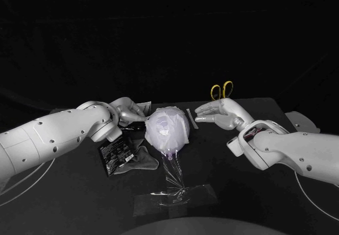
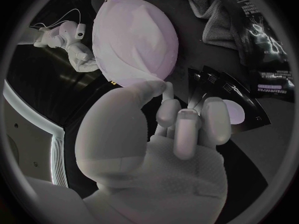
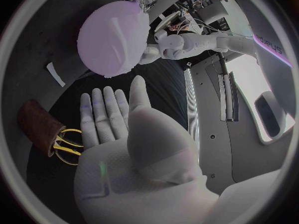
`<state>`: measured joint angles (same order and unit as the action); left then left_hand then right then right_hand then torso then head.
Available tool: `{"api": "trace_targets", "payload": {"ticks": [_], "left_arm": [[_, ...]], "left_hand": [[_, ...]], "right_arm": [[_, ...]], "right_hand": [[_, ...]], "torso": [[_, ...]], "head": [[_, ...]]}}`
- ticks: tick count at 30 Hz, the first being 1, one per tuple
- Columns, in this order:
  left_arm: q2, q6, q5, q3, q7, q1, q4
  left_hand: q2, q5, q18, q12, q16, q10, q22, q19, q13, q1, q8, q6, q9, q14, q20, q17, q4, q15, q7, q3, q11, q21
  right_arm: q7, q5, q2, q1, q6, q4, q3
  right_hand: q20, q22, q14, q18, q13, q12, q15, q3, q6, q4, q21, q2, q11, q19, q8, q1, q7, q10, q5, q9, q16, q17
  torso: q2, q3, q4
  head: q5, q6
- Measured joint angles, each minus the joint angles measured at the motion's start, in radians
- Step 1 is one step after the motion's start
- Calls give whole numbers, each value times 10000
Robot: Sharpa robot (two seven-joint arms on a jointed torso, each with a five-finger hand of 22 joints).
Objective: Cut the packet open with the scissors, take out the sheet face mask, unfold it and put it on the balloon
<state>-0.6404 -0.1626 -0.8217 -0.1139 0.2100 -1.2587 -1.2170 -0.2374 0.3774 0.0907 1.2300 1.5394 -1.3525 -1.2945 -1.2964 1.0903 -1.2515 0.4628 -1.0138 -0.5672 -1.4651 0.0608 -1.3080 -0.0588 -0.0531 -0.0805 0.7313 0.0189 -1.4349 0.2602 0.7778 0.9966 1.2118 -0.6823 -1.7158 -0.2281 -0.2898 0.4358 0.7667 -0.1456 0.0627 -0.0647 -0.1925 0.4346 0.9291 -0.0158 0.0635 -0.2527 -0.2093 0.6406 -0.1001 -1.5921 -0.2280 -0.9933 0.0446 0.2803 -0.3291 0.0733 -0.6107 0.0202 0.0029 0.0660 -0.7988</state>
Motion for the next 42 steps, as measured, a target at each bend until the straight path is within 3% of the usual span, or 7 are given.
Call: {"api": "trace_targets", "payload": {"ticks": [2, 6, 11, 16, 29, 34, 42], "left_arm": [[-7, 8, -8, -1, 22, 0, -1], [-21, 43, 7, -2, 54, 0, -13], [-47, 125, 54, -11, 140, 0, -13], [-87, 225, 114, -19, 247, 0, -27], [-566, 279, 1004, -34, 227, 3, -433], [-1018, 243, 1812, -70, -28, 5, -974], [-1711, 195, 2807, -266, -303, 54, -1878]], "left_hand": [[125, -104, 1, -454, -102, 198, 186, 220, -538, 60, -81, 276, -584, 4, 3, 0, 51, -1, -58, -51, -137, 121], [470, -172, 1, -3251, -210, 2407, 639, 666, -3724, 26, -905, 1413, -722, -5, 204, 0, 219, 332, -514, -137, 280, 458], [337, -172, 1, -4019, -373, 3153, 1025, 1021, -4367, -98, -1709, 2126, -103, -5, 489, 0, 216, 649, -913, -224, 650, 706], [211, -172, 113, -4651, -790, 3677, 1530, 1478, -4917, -226, -2040, 2269, 272, 324, 643, 632, 244, 774, -981, -251, 719, 1049], [496, -239, 488, -6898, -2518, 3848, 3217, 2897, -7042, -84, -1906, 1642, 805, 1778, 729, 4280, -331, 861, -915, -818, 795, 2259], [338, -937, 640, -7518, -3099, 3626, 3902, 3281, -7702, 341, -1854, 1504, 1004, 2182, 749, 5350, -1085, 857, -875, -1520, 801, 2931], [30, -3134, 640, -7616, -3118, 3157, 4073, 3123, -8039, 649, -1855, 1239, 1355, 2230, 706, 5610, -2285, 835, -822, -2999, 766, 3135]], "right_arm": [[-22, 1, 3, 0, 2, 0, 0], [-96, 22, 12, -2, 8, 0, 0], [-237, 54, 20, -4, 22, 0, 0], [-348, 92, 25, -12, 28, 7, 0], [-472, 142, 54, -39, 29, -7, -2], [-485, 150, 70, -47, 28, -13, -2], [-490, 157, 71, -109, 27, -10, -1]], "right_hand": [[3, -40, 168, -1, 0, 0, 48, 15, 23, 129, 0, -3, 0, 90, 0, -2, -20, 0, 0, -25, 0, 0], [10, -114, 591, -194, 0, 0, 160, 20, 80, 383, 80, -84, 111, 434, 0, -83, -69, -114, 55, -114, 0, 66], [36, -138, 856, -243, 0, 0, 212, -5, 129, 491, 158, -94, 162, 649, 44, -94, -90, -271, 55, -171, 0, 102], [37, -140, 856, -243, 0, 0, 212, 23, 134, 519, 158, -111, 161, 649, 44, -76, -86, -271, 55, -172, 0, 102], [37, -172, 855, -239, 0, 0, 212, -5, 143, 547, 158, -148, 161, 648, 41, -39, -76, -270, 55, -206, 0, 101], [1, -185, 855, -237, 0, 0, 212, 23, 143, 575, 158, -147, 161, 684, 41, -39, -75, -270, 55, -206, 39, 100], [1, -185, 855, -231, 0, 0, 212, 24, 143, 575, 158, -147, 160, 683, 40, -39, -74, -270, 55, -216, 39, 99]], "torso": [[0, 0, 0], [-2, 0, 0], [-1, 0, 0], [2, 0, -2], [1, 0, -3], [-4, 1, -4], [4, 7, 12]], "head": [[17, 1], [59, 1], [74, -12], [36, -28], [-32, -36], [-78, -54], [-131, -96]]}}
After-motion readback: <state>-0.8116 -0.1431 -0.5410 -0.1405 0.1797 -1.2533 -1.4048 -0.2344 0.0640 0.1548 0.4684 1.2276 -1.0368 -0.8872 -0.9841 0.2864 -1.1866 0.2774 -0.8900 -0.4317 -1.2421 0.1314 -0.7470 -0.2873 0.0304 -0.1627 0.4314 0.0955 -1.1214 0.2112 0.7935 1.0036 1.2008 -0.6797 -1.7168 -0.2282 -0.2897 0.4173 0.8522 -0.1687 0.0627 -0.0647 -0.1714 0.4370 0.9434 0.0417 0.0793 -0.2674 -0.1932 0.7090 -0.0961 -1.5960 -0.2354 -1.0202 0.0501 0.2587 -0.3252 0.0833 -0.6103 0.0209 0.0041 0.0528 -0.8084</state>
